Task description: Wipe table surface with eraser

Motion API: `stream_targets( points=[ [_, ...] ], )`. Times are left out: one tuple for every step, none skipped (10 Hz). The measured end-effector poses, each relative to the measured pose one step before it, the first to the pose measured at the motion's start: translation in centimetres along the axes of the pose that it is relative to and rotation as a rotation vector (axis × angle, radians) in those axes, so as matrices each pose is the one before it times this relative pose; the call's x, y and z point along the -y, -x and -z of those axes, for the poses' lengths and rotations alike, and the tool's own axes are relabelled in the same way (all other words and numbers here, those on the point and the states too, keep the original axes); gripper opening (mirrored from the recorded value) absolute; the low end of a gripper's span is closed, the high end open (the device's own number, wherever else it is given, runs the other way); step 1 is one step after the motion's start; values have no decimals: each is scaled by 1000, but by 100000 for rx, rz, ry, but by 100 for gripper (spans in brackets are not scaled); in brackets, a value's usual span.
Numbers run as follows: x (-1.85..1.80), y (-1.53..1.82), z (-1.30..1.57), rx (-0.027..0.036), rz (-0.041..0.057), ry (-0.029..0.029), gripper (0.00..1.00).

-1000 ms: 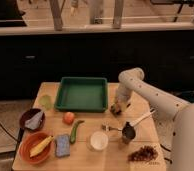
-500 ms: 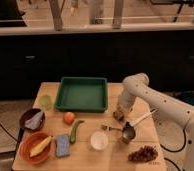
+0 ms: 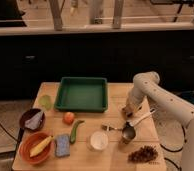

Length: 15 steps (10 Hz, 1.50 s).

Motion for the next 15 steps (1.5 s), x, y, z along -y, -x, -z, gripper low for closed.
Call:
stream_targets(
  points=[
    [927, 208, -83, 855, 273, -177, 4],
    [808, 726, -34, 1108, 1325, -508, 4],
    [395, 813, -93, 1237, 1619, -192, 4],
    [578, 1327, 9, 2255, 2669, -561, 4],
    [95, 799, -71, 1479, 1450, 89, 4],
    [-200, 420, -18, 1269, 903, -160, 4],
    [-801, 295, 149, 1938, 922, 443, 4],
    [-121, 250, 44, 1333, 1133, -36, 4],
    [140, 119, -23, 116, 299, -33, 4],
    [76, 99, -46, 107, 138, 28, 4],
    [-107, -112, 41, -102, -211, -35, 4],
    [-67, -75, 45, -50, -171, -74, 4],
    [19, 42, -38, 45, 71, 63, 4],
    [161, 125, -34, 57, 270, -7, 4],
    [-7, -18, 19, -21, -45, -37, 4]
  ],
)
